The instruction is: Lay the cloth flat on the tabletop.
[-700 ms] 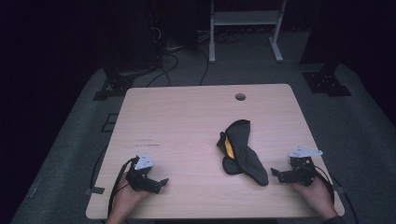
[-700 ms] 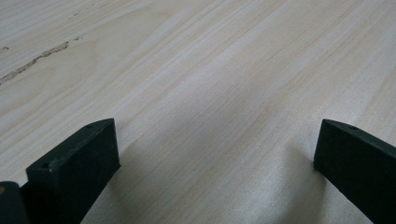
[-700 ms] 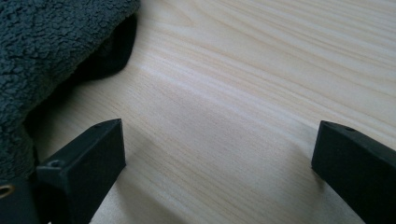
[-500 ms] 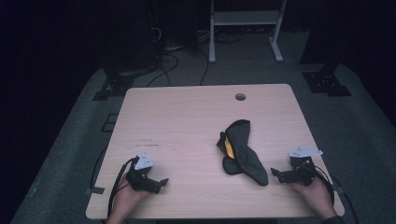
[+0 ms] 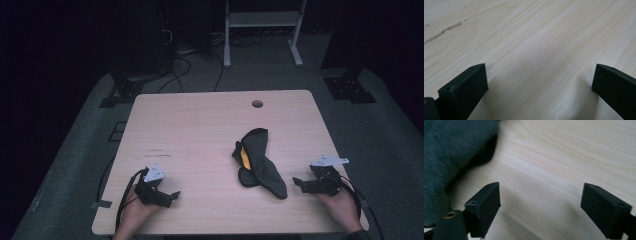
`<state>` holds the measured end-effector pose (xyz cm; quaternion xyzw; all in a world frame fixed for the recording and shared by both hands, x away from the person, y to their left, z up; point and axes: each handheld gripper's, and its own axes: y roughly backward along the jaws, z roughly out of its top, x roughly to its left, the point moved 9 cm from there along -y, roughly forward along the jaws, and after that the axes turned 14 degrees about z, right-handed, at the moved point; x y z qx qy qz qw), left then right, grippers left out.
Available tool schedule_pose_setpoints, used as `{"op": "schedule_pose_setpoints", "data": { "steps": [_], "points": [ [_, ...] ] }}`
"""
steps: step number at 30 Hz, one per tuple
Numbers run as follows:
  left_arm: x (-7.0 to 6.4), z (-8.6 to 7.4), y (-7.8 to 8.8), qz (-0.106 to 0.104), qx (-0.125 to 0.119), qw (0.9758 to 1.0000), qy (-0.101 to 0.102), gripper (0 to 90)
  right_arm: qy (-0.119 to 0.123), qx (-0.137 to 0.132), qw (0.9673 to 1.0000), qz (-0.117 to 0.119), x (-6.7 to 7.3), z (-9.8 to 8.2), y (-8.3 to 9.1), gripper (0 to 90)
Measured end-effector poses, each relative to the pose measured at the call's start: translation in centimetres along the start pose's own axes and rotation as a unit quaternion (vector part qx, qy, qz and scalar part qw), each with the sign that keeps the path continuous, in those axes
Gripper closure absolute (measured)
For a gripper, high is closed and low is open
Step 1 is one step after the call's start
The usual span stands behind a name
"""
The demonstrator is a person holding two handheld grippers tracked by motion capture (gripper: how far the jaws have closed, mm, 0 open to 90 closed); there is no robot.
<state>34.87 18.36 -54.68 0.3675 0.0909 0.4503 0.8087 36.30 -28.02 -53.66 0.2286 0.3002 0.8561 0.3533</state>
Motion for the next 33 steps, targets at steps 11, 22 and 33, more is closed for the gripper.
{"op": "schedule_pose_setpoints", "data": {
  "steps": [11,22,33],
  "points": [
    [0.0,0.0,0.0,0.001,0.000,1.0000,0.001,0.0,0.020,-0.048,0.9967,0.062,3.2,3.3,-0.3,18.6],
    [0.0,0.0,0.0,0.000,0.001,1.0000,-0.001,0.0,0.058,-0.045,0.9926,0.096,6.5,6.2,-3.1,24.1],
    [0.0,-0.1,0.0,0.000,0.002,1.0000,0.000,0.0,0.065,-0.005,0.9923,0.105,7.4,7.4,-7.4,27.1]
  ]
}}
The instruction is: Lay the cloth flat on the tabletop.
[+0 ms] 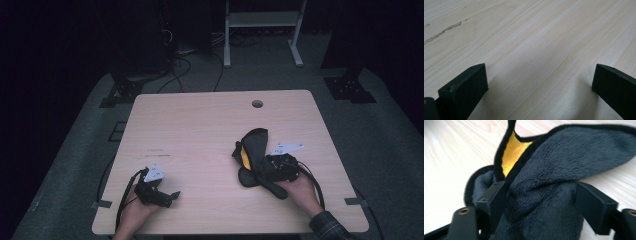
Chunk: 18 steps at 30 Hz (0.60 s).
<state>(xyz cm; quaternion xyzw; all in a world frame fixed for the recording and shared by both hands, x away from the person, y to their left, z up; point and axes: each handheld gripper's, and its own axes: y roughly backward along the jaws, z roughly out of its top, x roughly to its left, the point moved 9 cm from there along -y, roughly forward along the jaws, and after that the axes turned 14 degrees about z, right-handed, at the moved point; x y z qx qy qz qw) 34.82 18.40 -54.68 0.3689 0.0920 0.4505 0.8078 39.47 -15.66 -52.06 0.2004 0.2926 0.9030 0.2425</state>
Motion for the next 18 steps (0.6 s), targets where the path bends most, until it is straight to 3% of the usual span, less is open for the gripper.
{"op": "schedule_pose_setpoints", "data": {
  "steps": [3,4,5,6,8,11,15,17,18],
  "points": [
    [0.0,0.0,0.0,0.000,0.000,1.0000,0.000,0.0,-0.001,0.008,1.0000,-0.005,-0.2,-0.1,-0.6,31.8],
    [0.0,0.0,0.0,0.000,0.000,1.0000,0.000,0.0,0.005,0.009,0.9998,-0.015,-0.3,0.0,-0.7,41.4],
    [0.0,0.0,0.0,0.000,0.000,1.0000,0.000,0.0,0.005,0.009,0.9998,-0.015,-0.3,0.0,-0.7,41.4],
    [0.0,0.0,0.0,0.000,0.000,1.0000,0.000,0.0,0.004,0.011,0.9997,-0.022,-0.3,0.1,-0.5,54.6],
    [0.0,0.0,0.0,0.000,0.000,1.0000,0.000,0.0,0.003,0.009,0.9997,-0.020,-0.3,0.2,-0.2,62.5],
    [0.0,0.0,0.0,0.000,0.000,1.0000,0.000,0.0,0.003,0.007,0.9998,-0.016,-0.1,0.3,-0.1,66.6],
    [0.0,0.0,0.0,0.000,0.000,1.0000,0.000,0.0,-0.002,0.002,1.0000,0.009,0.7,0.8,0.1,69.4],
    [0.0,0.0,0.0,0.000,0.000,1.0000,0.000,0.0,-0.002,-0.003,0.9997,0.023,1.4,1.1,0.1,69.9],
    [0.0,0.0,0.0,0.000,0.000,1.0000,0.000,0.0,-0.002,-0.009,0.9991,0.042,2.3,1.5,0.0,70.0]
  ]
}}
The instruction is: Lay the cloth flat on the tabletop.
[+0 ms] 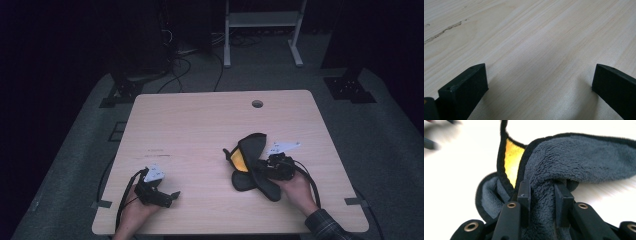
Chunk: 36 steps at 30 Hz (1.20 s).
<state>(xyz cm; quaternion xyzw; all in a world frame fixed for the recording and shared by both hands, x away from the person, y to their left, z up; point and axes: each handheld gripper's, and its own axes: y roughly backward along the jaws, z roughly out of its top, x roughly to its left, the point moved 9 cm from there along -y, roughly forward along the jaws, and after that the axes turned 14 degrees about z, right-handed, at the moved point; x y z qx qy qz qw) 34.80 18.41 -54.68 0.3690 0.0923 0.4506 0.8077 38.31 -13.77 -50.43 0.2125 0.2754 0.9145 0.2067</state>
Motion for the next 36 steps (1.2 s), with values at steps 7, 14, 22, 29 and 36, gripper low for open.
{"op": "schedule_pose_setpoints", "data": {
  "steps": [7,14,22,29,36],
  "points": [
    [0.0,0.0,0.0,0.000,0.000,1.0000,0.000,0.0,0.012,-0.013,0.9981,0.060,3.8,1.3,-1.2,69.8],
    [0.0,0.0,0.0,0.000,0.000,1.0000,0.000,0.0,0.031,0.005,0.9936,0.109,6.9,1.6,-3.7,68.5],
    [0.0,0.0,0.0,0.000,0.000,1.0000,0.000,0.0,0.062,0.000,0.9950,0.079,7.5,2.1,-3.8,52.1],
    [0.0,0.0,0.0,0.000,0.000,1.0000,0.000,0.0,0.072,-0.022,0.9944,0.074,8.6,3.0,-3.2,50.9],
    [0.0,0.0,0.0,0.000,0.000,1.0000,0.000,0.0,0.082,-0.054,0.9932,0.063,9.1,4.5,-1.7,50.2]
  ]
}}
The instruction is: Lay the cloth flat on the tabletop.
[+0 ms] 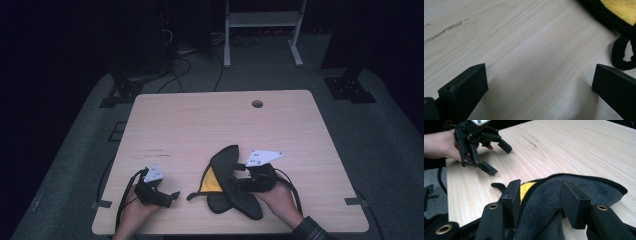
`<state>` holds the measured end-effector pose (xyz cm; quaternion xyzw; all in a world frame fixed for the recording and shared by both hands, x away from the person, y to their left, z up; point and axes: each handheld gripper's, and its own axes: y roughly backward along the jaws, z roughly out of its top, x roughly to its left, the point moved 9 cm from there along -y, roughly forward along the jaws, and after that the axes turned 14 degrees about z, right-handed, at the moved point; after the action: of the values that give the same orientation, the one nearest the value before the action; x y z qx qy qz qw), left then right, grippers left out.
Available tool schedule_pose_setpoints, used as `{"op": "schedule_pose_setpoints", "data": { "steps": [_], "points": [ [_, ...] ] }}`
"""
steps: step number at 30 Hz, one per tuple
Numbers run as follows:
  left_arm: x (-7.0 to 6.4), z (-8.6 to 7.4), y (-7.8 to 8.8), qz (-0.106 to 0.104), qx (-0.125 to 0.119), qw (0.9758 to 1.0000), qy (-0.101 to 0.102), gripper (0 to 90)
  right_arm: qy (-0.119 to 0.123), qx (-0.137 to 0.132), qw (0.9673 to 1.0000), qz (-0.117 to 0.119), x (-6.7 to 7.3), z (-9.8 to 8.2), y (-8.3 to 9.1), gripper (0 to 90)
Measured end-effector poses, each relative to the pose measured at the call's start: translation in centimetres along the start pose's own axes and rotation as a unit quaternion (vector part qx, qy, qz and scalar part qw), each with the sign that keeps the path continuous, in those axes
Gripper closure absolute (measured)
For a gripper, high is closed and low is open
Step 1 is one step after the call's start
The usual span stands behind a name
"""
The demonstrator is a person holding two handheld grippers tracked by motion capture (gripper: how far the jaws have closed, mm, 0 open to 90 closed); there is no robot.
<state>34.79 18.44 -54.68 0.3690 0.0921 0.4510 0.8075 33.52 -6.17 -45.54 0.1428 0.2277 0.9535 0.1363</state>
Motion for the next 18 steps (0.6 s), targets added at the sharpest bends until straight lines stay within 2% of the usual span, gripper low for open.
{"op": "schedule_pose_setpoints", "data": {
  "steps": [3,8,9,10,13,15,16,17,18],
  "points": [
    [0.0,0.0,0.0,0.000,0.000,1.0000,0.000,0.0,0.001,0.002,1.0000,0.005,0.2,0.0,-0.3,50.2],
    [0.0,0.0,0.0,0.000,0.000,1.0000,0.000,0.0,0.013,0.030,0.9994,0.012,0.5,-0.6,-2.9,49.1],
    [0.0,0.0,0.0,0.000,0.000,1.0000,0.000,0.0,0.013,0.030,0.9994,0.012,0.5,-0.6,-2.9,49.1],
    [0.0,0.0,0.0,0.000,0.000,1.0000,0.000,0.0,0.020,0.046,0.9987,0.009,0.4,-0.9,-3.9,48.6],
    [0.0,0.0,0.0,0.000,0.000,1.0000,0.000,0.0,0.031,0.069,0.9971,-0.004,0.1,-1.7,-5.3,49.7],
    [0.0,0.0,0.0,0.000,0.001,1.0000,0.000,0.0,0.044,0.086,0.9951,-0.021,-0.2,-2.1,-5.9,55.0],
    [0.0,0.0,0.0,0.000,0.001,1.0000,0.000,0.0,0.044,0.086,0.9951,-0.021,-0.2,-2.1,-5.9,55.0],
    [0.0,0.0,0.0,0.000,0.000,1.0000,0.000,0.0,0.064,0.098,0.9922,-0.043,-0.4,-2.4,-6.1,60.4],
    [0.0,0.0,0.0,0.000,0.000,1.0000,0.000,0.0,0.064,0.100,0.9919,-0.046,-0.4,-2.5,-6.2,61.6]
  ]
}}
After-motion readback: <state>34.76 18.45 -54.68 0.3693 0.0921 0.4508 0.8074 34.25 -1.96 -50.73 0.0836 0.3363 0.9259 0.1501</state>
